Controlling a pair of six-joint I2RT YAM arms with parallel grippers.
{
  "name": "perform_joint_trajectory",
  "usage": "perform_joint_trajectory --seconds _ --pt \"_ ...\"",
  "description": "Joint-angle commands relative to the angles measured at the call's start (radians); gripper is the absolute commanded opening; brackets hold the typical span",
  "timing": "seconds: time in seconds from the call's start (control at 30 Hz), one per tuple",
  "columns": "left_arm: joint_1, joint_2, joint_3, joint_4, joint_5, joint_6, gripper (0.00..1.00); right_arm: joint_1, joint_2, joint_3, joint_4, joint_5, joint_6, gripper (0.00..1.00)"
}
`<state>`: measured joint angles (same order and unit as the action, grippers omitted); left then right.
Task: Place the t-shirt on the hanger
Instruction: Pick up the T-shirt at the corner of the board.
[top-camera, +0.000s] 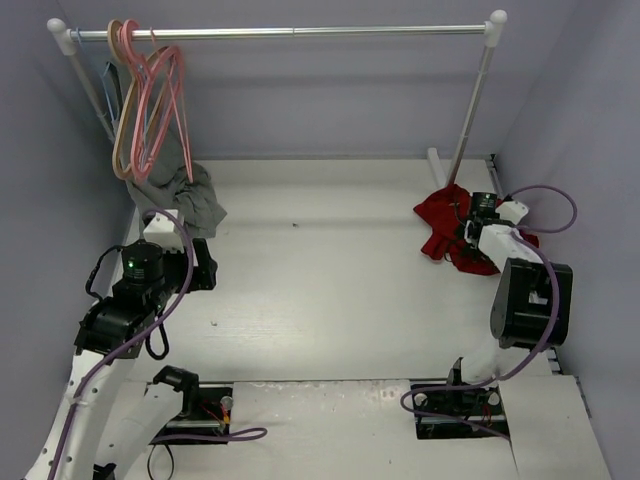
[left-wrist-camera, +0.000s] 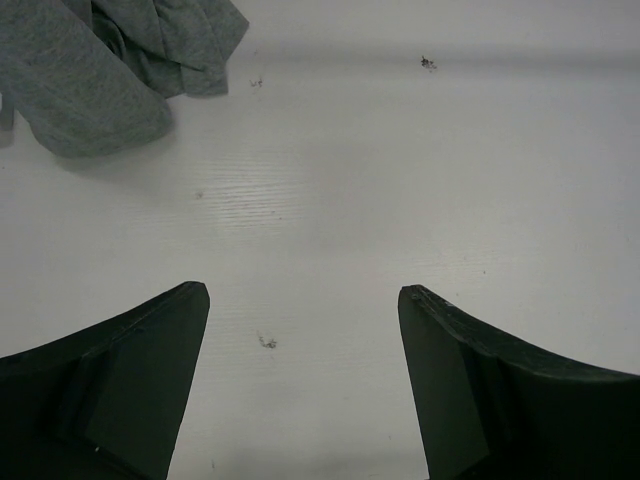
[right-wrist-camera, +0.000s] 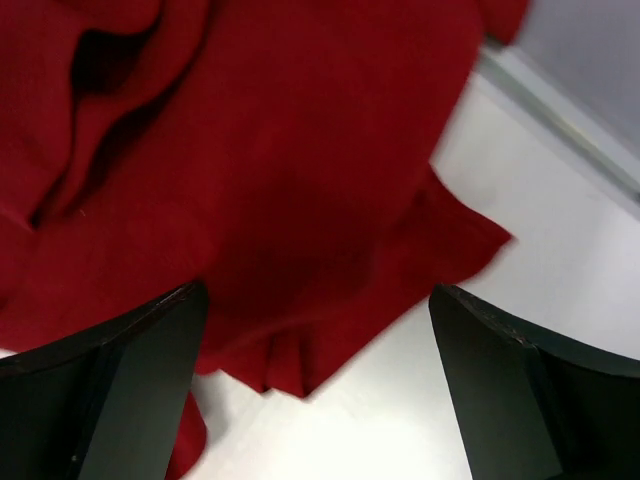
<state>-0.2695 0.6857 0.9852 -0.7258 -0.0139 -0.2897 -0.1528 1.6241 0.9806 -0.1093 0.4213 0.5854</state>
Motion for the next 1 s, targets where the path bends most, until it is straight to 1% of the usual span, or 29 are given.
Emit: perform_joint_trajectory --seconds 0.0,0.1,0.2,0.23,0.27,0.3,0.37,0.4,0.47,0.5,0.53,0.57,0.6,0.63,0.67,0.7,0.73,0.77,0.8,0.87,0.9,0.93,0.97 --pt "-0.007 -0.015 0.006 0.017 0.014 -0.029 0.77 -0.019 0.052 0.07 0.169 -0.039 0.025 0.99" --pt "-0.007 -0.031 -0.002 0.0 0.014 -0.035 0.77 -0.04 0.103 0.081 0.247 -0.094 0.008 0.98" --pt "-0.007 -0.046 -0.003 -0.021 0.014 -0.037 0.77 -0.056 0.141 0.092 0.318 -0.156 -0.025 0.92" --pt "-0.007 -0.052 -0.005 -0.026 0.014 -0.037 0.77 -0.056 0.151 0.095 0.327 -0.159 -0.036 0.81" --pt "-0.007 -0.054 -0.006 -0.029 0.014 -0.037 0.77 -0.056 0.167 0.099 0.333 -0.165 -0.05 0.73" --pt "-0.007 -0.057 -0.008 -0.034 0.014 -0.037 0.77 -0.057 0.172 0.105 0.333 -0.168 -0.058 0.56" --pt "-0.007 -0.06 -0.006 -0.038 0.014 -0.035 0.77 -0.057 0.155 0.109 0.332 -0.18 -0.103 0.35" --pt "-0.007 -0.06 -0.003 -0.041 0.012 -0.032 0.77 -0.056 0.134 0.107 0.333 -0.188 -0.117 0.15" --pt "-0.007 -0.057 0.004 -0.043 0.0 -0.026 0.77 -0.047 0.074 0.096 0.342 -0.19 -0.16 0.0" --pt "-0.007 -0.054 0.006 -0.041 -0.001 -0.017 0.77 -0.041 0.001 0.098 0.341 -0.187 -0.176 0.0" --pt "-0.007 -0.051 0.01 -0.037 -0.004 -0.016 0.77 -0.034 -0.033 0.116 0.338 -0.194 -0.199 0.0" --pt "-0.007 -0.046 0.018 -0.035 -0.009 -0.012 0.77 -0.007 -0.099 0.137 0.32 -0.2 -0.226 0.0" --pt "-0.007 -0.035 0.024 -0.031 -0.011 -0.008 0.77 0.013 -0.125 0.168 0.303 -0.207 -0.284 0.0" --pt "-0.007 -0.029 0.036 -0.027 -0.012 -0.008 0.77 0.037 -0.145 0.249 0.281 -0.228 -0.317 0.0" --pt "-0.007 -0.023 0.043 -0.023 -0.012 -0.006 0.77 0.07 -0.182 0.294 0.24 -0.242 -0.352 0.0" --pt "-0.007 -0.012 0.049 -0.017 -0.014 -0.006 0.77 0.144 -0.196 0.34 0.218 -0.249 -0.41 0.0" --pt "-0.007 -0.008 0.056 -0.015 -0.012 -0.006 0.77 0.197 -0.205 0.387 0.197 -0.291 -0.433 0.0" --pt "-0.007 -0.002 0.067 -0.011 -0.014 -0.008 0.77 0.235 -0.217 0.474 0.163 -0.33 -0.45 0.0" --pt "-0.007 0.006 0.072 -0.004 -0.014 -0.011 0.77 0.315 -0.221 0.518 0.149 -0.367 -0.463 0.0" --pt "-0.008 0.015 0.082 0.005 -0.008 -0.016 0.77 0.387 -0.221 0.629 0.119 -0.484 -0.478 0.0" --pt "-0.008 0.023 0.095 0.011 0.0 -0.02 0.77 0.422 -0.219 0.66 0.114 -0.509 -0.49 0.0" --pt "-0.008 0.026 0.102 0.011 0.005 -0.023 0.77 0.484 -0.219 0.688 0.112 -0.529 -0.493 0.0" --pt "-0.01 0.028 0.107 0.012 0.006 -0.025 0.77 0.505 -0.224 0.707 0.112 -0.544 -0.496 0.0"
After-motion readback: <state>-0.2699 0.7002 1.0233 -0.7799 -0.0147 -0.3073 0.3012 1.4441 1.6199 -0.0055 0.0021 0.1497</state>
